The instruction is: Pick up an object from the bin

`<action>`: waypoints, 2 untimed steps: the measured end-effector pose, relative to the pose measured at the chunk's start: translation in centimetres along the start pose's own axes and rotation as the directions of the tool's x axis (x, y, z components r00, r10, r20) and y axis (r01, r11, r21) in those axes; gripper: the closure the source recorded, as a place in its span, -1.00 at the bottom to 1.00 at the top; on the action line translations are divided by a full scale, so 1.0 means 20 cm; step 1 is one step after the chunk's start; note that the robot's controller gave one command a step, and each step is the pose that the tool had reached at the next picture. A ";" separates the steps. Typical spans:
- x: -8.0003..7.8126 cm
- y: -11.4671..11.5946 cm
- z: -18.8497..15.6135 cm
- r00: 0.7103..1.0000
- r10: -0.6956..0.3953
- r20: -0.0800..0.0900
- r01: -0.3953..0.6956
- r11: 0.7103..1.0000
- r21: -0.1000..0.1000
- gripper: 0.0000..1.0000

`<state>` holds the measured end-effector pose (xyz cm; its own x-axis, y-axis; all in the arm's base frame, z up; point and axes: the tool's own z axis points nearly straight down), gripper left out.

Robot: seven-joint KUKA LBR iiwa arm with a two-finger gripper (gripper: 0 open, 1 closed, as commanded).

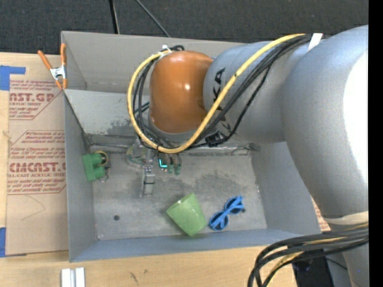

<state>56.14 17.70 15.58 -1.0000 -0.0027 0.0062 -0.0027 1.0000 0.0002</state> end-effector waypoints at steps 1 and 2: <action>0.02 -0.07 0.25 1.000 -0.018 0.002 0.018 1.000 0.001 -1.00; 0.22 -0.55 0.08 1.000 0.022 0.006 -0.022 1.000 0.003 -1.00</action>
Offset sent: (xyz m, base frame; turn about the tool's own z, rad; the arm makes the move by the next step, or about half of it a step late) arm -0.0031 -0.0149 -0.0465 -0.0170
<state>51.75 6.77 14.09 -0.9998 0.0191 0.0001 0.0191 0.9998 -0.0027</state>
